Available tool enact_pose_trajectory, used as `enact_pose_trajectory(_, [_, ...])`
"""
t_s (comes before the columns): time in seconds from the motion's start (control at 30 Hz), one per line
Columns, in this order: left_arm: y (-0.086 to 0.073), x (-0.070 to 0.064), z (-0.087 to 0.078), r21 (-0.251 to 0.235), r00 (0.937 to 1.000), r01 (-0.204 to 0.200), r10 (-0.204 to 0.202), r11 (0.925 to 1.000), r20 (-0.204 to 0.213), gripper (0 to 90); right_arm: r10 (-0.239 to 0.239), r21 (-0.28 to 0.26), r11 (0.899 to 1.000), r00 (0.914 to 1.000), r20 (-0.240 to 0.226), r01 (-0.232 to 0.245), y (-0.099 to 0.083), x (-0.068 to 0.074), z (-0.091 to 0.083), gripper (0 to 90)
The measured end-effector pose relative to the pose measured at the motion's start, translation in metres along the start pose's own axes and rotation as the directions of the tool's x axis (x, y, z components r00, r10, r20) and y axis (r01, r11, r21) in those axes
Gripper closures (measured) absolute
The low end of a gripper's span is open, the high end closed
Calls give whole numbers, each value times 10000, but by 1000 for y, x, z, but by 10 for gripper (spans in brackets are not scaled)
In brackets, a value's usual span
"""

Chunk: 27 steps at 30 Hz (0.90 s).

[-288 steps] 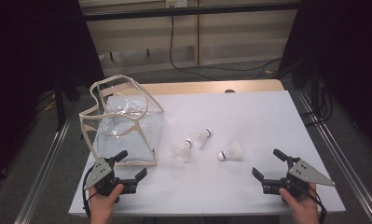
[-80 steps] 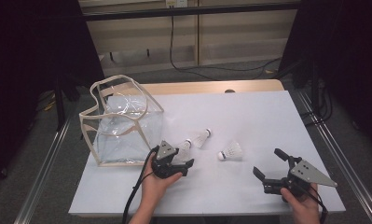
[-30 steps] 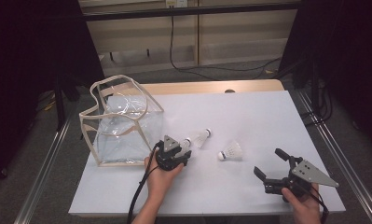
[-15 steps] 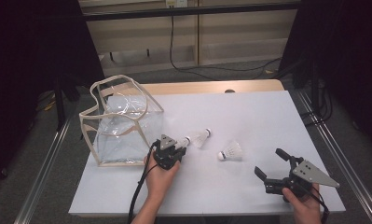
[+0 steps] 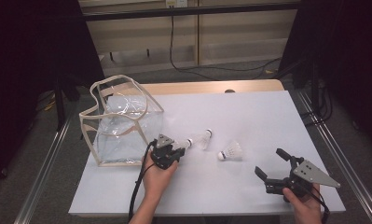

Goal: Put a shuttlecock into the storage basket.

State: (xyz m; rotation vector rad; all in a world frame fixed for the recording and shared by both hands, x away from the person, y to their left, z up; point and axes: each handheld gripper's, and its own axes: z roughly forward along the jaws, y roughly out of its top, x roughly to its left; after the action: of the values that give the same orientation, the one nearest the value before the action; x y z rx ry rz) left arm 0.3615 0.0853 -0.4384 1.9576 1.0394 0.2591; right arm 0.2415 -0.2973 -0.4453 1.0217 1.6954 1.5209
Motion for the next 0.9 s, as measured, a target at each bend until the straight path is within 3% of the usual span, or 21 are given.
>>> enact_pose_trajectory(0.53, [7,0,-11,-80,9994,303,-301,9995,193,900,23,-32,10000,10000,40,-23,0,-1,-1,6])
enact_pose_trajectory(0.9, [11,2,-20,60,9972,433,-435,9990,605,900,18,-72,10000,10000,48,-17,0,-1,-1,6])
